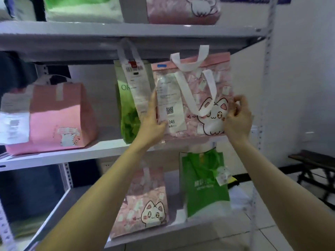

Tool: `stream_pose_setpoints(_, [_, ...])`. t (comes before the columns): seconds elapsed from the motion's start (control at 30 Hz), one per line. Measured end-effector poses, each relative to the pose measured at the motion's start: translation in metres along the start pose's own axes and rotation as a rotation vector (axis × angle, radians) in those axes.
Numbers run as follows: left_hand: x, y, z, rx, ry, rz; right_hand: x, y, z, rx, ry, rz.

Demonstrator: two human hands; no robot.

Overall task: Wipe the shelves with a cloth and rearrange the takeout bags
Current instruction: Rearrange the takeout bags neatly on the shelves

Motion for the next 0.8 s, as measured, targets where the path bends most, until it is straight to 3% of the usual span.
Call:
stream_pose_setpoints(0.1, [-0.018, 0.030, -0.019, -0.025, -0.057, -0.002, -0.020, 0.013, 0.039, 0.080, 0.050, -0.071])
stream_pose_setpoints(0.27, [-0.028, 0.056, -0.056, -0.126, -0.143, 0.003, -0.019, 0.037, 0.103, 0.225, 0.215, -0.492])
stream_pose_setpoints(0.37, [-0.033, 0.062, -0.065, -0.219, -0.180, 0.070, -0.018, 0.044, 0.109, 0.249, 0.237, -0.576])
stream_pose_setpoints(0.5, [-0.018, 0.063, -0.060, -0.273, -0.239, 0.089, -0.007, 0.041, 0.095, 0.239, 0.328, -0.484])
stream_pose_setpoints(0.67, [0.061, 0.036, -0.062, -0.170, -0.056, 0.149, 0.079, 0.017, 0.058, 0.110, 0.037, 0.045])
stream_pose_setpoints(0.73, [0.104, 0.015, -0.075, -0.173, -0.007, 0.202, 0.127, 0.029, 0.045, 0.051, -0.047, 0.017])
stream_pose_setpoints(0.8, [0.147, -0.009, -0.101, -0.224, -0.065, 0.297, 0.178, 0.052, 0.036, 0.015, -0.095, -0.167])
Point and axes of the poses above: each hand's wrist, its own x-axis away from the middle knuckle, its own y-axis out of the palm, z = x × y, the point moved 2 cm from there along -x, towards the middle knuckle, and after that the axes turned 1 degree about -y, right-handed, at the moved point
